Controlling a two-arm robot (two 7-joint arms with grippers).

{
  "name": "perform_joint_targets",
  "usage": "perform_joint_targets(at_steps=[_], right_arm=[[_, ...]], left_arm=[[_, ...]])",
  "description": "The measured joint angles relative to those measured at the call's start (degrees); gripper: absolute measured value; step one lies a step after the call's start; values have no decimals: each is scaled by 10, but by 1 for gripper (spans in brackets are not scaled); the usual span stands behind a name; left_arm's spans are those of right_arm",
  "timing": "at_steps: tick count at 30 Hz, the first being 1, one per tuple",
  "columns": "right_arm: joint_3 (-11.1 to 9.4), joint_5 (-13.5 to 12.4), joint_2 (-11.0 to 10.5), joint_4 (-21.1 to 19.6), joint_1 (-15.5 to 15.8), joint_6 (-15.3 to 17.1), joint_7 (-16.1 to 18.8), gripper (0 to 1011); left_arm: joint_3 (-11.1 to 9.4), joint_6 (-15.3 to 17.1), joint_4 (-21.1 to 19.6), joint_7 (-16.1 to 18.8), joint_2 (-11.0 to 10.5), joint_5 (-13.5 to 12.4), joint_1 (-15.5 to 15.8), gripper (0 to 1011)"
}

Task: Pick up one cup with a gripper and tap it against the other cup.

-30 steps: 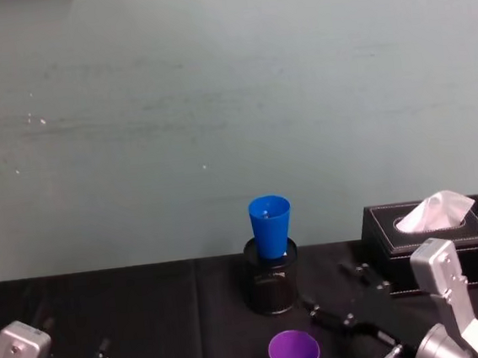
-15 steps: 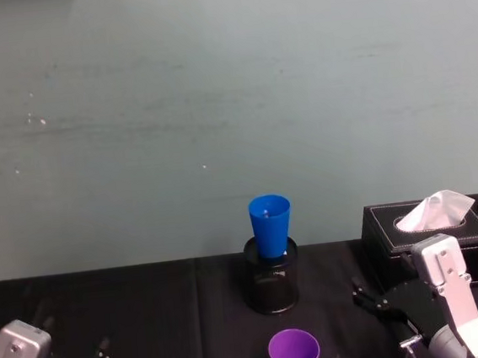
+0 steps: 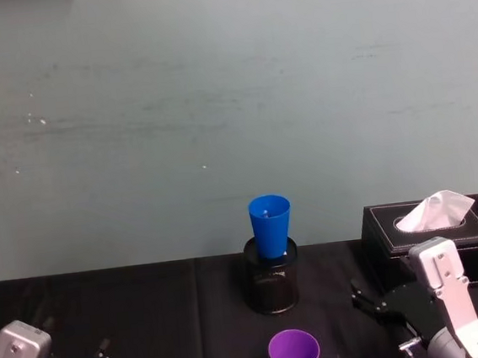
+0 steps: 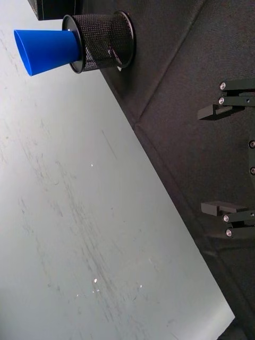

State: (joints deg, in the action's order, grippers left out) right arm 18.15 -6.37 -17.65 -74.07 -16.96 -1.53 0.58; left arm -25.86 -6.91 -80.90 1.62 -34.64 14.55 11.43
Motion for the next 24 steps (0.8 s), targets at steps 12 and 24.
perform_joint_targets(at_steps=[12, 24], right_arm=[[0, 0, -1, -2, 0, 1, -3, 1003], [0, 0, -1, -3, 1, 2, -3, 1003]], left_arm=[[0, 0, 0, 0, 0, 0, 0, 1000], [0, 0, 0, 0, 0, 0, 0, 1000]])
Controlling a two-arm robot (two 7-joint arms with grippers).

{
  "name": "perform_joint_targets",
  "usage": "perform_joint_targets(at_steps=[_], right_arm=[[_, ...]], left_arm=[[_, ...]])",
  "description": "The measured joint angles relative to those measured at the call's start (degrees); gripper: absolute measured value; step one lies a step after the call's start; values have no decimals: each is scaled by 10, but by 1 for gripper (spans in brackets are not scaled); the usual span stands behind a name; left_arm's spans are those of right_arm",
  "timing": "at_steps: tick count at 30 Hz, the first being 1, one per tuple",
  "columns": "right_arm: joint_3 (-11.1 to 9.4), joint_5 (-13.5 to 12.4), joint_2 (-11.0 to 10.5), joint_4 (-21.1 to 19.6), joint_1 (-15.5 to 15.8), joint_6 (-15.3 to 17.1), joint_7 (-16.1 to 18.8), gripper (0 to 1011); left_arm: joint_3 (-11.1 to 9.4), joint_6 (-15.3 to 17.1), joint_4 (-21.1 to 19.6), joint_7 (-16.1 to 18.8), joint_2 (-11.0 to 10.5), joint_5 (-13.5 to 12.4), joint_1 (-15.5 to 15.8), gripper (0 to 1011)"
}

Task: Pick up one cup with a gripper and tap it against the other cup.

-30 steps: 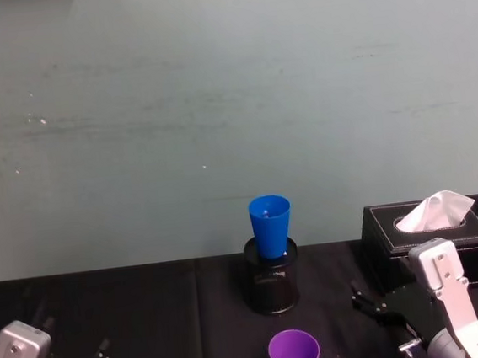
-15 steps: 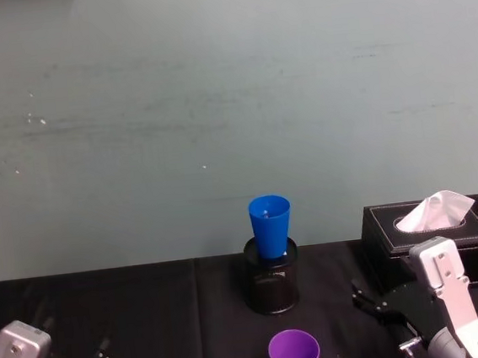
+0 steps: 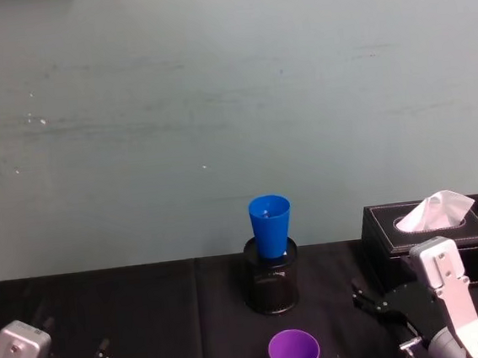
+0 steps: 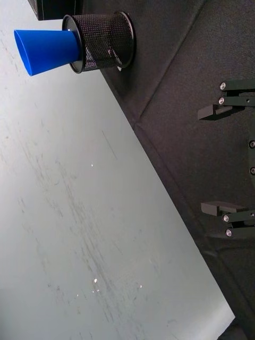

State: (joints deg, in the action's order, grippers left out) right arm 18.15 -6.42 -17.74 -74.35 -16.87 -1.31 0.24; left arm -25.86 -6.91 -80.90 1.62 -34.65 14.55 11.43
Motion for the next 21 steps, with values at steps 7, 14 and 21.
perform_joint_targets(at_steps=[7, 14, 21], right_arm=[[0, 0, 0, 0, 0, 0, 0, 1003], [0, 0, 0, 0, 0, 0, -1, 1003], [0, 0, 0, 0, 0, 0, -1, 1003]], left_arm=[[0, 0, 0, 0, 0, 0, 0, 1000], [0, 0, 0, 0, 0, 0, 0, 1000], [0, 0, 0, 0, 0, 0, 0, 1000]])
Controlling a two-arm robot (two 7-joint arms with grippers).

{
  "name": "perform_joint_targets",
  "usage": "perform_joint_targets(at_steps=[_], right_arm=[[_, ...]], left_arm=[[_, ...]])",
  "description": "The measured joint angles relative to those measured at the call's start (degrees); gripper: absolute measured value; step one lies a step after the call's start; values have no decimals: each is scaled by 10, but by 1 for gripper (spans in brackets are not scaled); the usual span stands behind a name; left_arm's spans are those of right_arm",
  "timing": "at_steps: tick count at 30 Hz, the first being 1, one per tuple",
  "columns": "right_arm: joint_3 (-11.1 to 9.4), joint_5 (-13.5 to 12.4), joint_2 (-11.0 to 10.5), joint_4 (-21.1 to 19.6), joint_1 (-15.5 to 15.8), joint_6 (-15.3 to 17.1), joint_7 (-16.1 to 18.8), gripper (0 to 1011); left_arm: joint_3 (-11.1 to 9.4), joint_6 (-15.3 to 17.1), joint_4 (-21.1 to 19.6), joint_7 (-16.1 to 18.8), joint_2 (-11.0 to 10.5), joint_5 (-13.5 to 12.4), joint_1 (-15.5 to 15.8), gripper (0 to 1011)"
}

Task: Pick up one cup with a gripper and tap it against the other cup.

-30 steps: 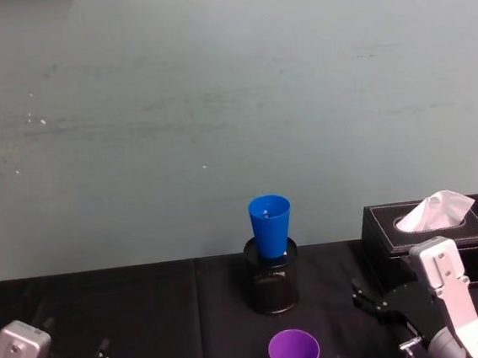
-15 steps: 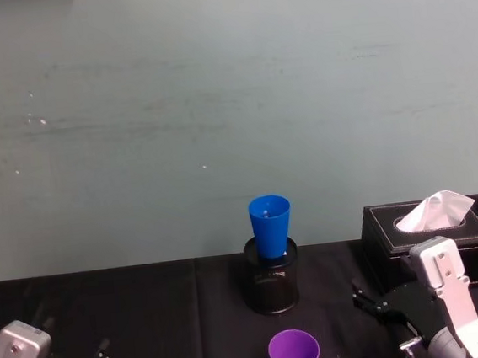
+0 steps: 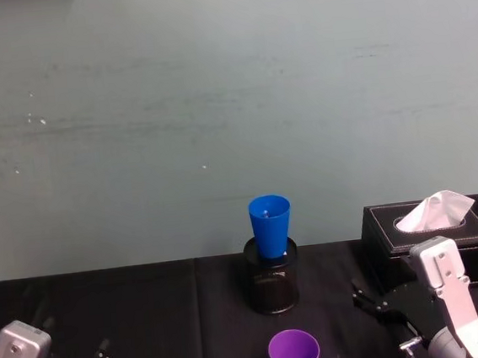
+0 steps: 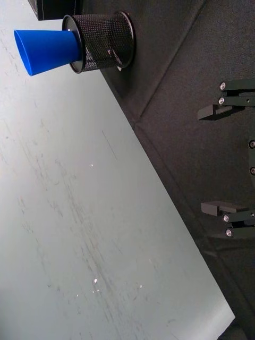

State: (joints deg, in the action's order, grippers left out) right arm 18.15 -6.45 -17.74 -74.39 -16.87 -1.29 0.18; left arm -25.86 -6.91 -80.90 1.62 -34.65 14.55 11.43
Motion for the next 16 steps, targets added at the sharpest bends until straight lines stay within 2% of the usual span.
perform_joint_targets(at_steps=[16], right_arm=[[0, 0, 0, 0, 0, 0, 0, 1003]], left_arm=[[0, 0, 0, 0, 0, 0, 0, 1000]])
